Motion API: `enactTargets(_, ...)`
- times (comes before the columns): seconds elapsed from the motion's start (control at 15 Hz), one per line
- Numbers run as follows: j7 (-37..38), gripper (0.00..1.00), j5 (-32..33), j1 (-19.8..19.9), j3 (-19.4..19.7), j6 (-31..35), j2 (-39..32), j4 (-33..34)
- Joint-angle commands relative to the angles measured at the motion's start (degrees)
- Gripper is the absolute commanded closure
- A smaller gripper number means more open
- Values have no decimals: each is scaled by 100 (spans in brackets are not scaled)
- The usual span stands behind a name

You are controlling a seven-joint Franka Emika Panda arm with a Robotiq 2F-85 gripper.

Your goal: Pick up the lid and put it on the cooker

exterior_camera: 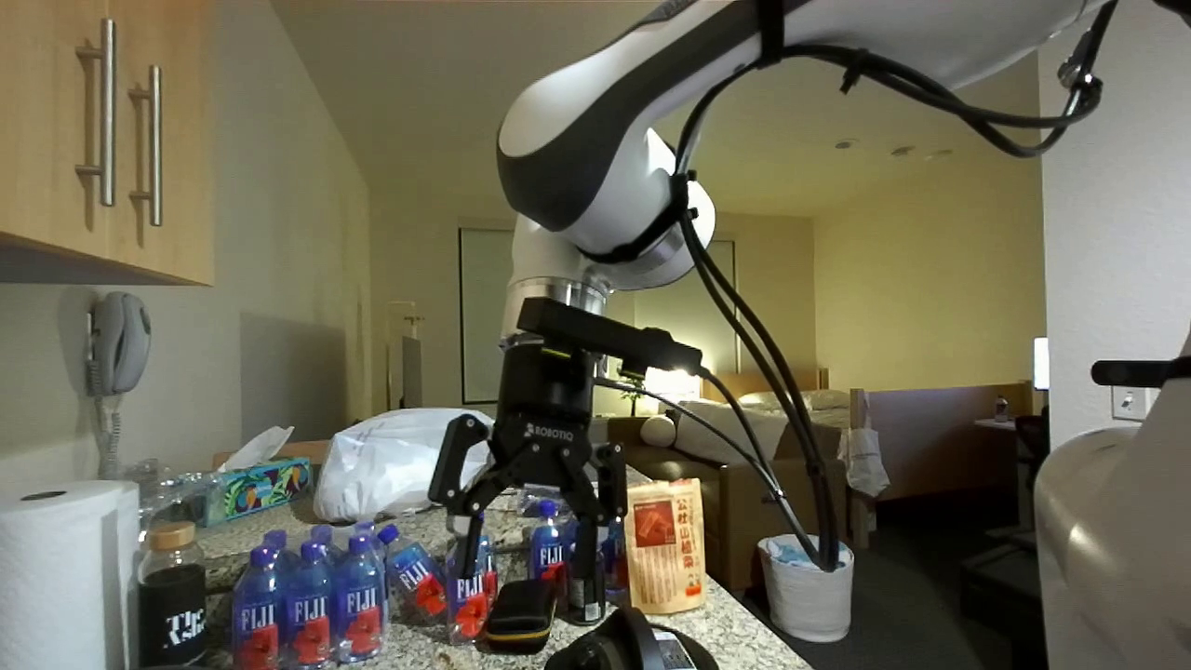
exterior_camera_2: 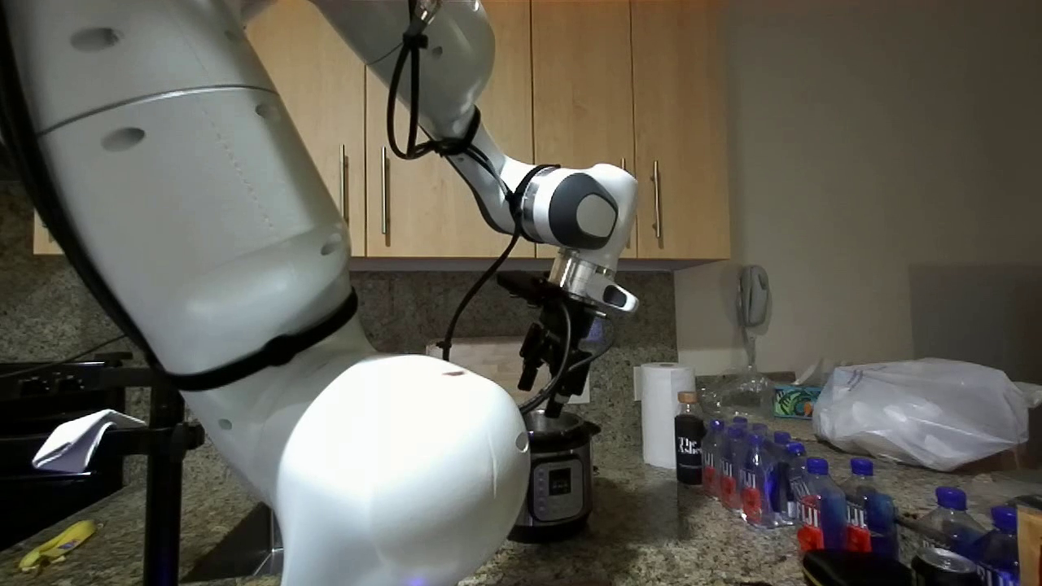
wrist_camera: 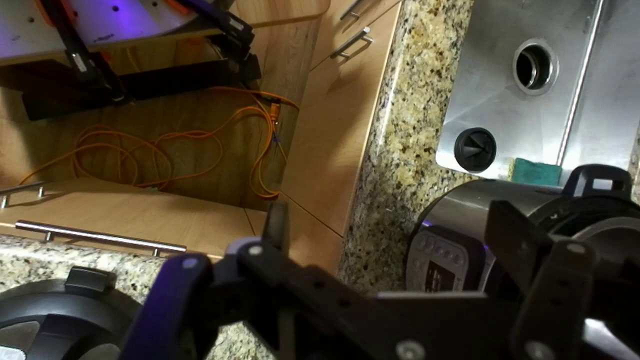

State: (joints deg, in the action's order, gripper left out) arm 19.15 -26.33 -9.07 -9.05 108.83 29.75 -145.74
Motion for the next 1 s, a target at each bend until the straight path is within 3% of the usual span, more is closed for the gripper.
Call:
enactTargets(0.0, -144, 0, 109, 264, 220, -145, 34, 138)
enactTargets(0.4, -429, 0, 189, 816, 743, 524, 170, 67)
enactTargets(0.6, -662, 0, -242, 1058, 1212, 1370, 116, -174)
enactTargets(0.93, -1191, 0, -712, 1364, 2024, 1966, -290, -368)
